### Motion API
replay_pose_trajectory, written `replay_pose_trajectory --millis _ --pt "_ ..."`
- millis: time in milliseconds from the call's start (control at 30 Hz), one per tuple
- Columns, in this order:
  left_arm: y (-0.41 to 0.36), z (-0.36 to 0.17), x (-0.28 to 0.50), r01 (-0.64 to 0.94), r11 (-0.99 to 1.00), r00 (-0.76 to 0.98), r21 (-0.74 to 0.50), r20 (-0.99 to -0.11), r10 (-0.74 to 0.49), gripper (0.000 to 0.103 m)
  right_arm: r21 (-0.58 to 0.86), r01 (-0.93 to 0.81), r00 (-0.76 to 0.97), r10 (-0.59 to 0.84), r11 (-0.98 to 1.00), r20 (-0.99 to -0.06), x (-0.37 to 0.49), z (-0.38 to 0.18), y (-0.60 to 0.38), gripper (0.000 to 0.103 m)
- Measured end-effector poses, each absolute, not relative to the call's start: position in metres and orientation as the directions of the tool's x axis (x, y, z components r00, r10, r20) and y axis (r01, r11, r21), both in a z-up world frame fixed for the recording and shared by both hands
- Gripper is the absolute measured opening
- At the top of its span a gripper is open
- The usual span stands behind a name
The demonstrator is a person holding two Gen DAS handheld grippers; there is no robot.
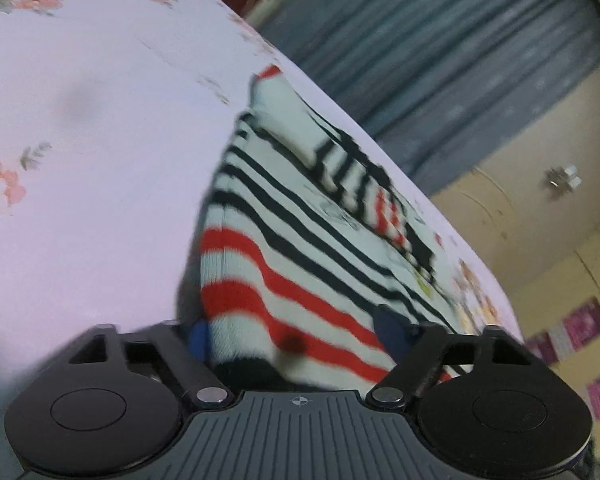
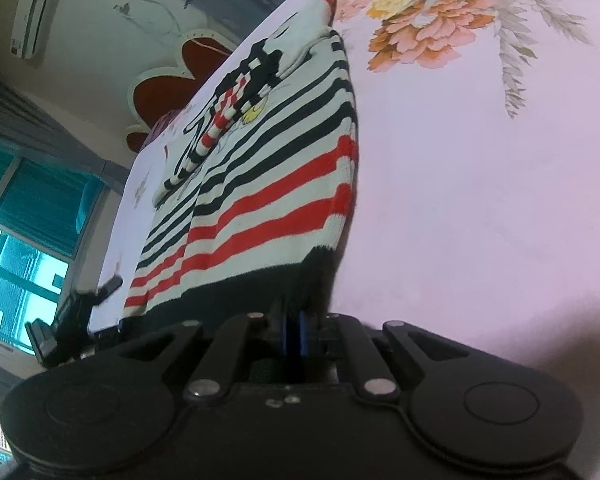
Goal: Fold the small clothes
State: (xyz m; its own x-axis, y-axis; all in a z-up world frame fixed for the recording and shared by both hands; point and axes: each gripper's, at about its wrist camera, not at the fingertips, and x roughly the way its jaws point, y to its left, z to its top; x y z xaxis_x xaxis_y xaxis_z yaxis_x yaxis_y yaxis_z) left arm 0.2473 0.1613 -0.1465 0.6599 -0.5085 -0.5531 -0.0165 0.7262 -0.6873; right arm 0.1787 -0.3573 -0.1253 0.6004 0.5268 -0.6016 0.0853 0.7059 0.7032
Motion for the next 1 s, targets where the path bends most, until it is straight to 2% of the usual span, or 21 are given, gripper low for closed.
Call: replay_pose_trajectory --millis 33,133,167,200,233,267,400,467,533,567,700,833,867,933,1000 --pt "0.164 -0.148 0.241 -0.008 0.711 0.644 -0.703 -0.547 -0.534 0.054 0.707 0.083 0.607 0.527 0.702 -0.594 0.177 -0.124 -0.358 0.009" --pt "0.168 -0.152 0.216 0.010 0.706 0.635 -0.709 -0.541 -0.552 0.053 0.718 0.076 0.613 0.536 0.691 -0.581 0.174 -0.123 -0.360 0.010" --pt "0.169 -0.156 0.210 -0.002 0.707 0.638 -0.707 -0.545 -0.544 0.042 0.727 0.081 0.611 0.542 0.682 -0.577 0.175 -0.126 -0.361 0.009" --pt "0.171 -0.159 0.207 -0.025 0.706 0.643 -0.708 -0.552 -0.531 0.036 0.736 0.091 0.611 0.546 0.671 -0.573 0.176 -0.129 -0.363 0.009" --pt "0.172 -0.160 0.207 -0.039 0.707 0.645 -0.707 -0.558 -0.523 0.024 0.746 0.099 0.614 0.550 0.658 -0.566 0.176 -0.132 -0.363 0.007" --pt "0.173 -0.160 0.206 -0.043 0.710 0.644 -0.703 -0.563 -0.518 0.006 0.756 0.103 0.615 0.556 0.646 -0.559 0.177 -0.133 -0.364 0.006" --pt "0.180 -0.140 0.187 0.002 0.717 0.725 -0.697 -0.492 -0.482 0.006 0.756 0.036 0.658 0.553 0.654 -0.511 0.172 -0.116 -0.362 0.005" --pt "0.180 -0.145 0.190 -0.028 0.760 0.703 -0.649 -0.553 -0.447 0.006 0.753 0.002 0.678 0.553 0.658 -0.485 0.167 -0.109 -0.363 0.005" --pt "0.177 -0.158 0.194 -0.054 0.780 0.670 -0.624 -0.602 -0.435 0.006 0.705 0.056 0.638 0.518 0.707 -0.570 0.173 -0.121 -0.362 0.005" --pt "0.176 -0.160 0.194 -0.057 0.776 0.675 -0.629 -0.597 -0.434 0.006 0.699 0.072 0.618 0.518 0.712 -0.591 0.175 -0.128 -0.362 0.004" --pt "0.179 -0.161 0.194 -0.086 0.751 0.668 -0.655 -0.597 -0.445 0.007 0.739 0.084 0.631 0.539 0.668 -0.558 0.173 -0.129 -0.365 0.009" --pt "0.171 -0.155 0.197 -0.068 0.799 0.654 -0.597 -0.631 -0.417 0.007 0.723 0.067 0.606 0.548 0.688 -0.578 0.179 -0.128 -0.359 0.010" --pt "0.171 -0.152 0.195 -0.068 0.800 0.660 -0.597 -0.628 -0.412 0.006 0.725 0.070 0.599 0.552 0.685 -0.580 0.182 -0.128 -0.359 0.005" --pt "0.175 -0.144 0.192 -0.066 0.783 0.696 -0.619 -0.591 -0.408 0.006 0.718 0.053 0.601 0.552 0.694 -0.578 0.185 -0.123 -0.360 0.005" --pt "0.183 -0.136 0.192 -0.071 0.749 0.724 -0.659 -0.550 -0.415 0.006 0.731 0.005 0.632 0.564 0.682 -0.531 0.183 -0.110 -0.365 0.004"
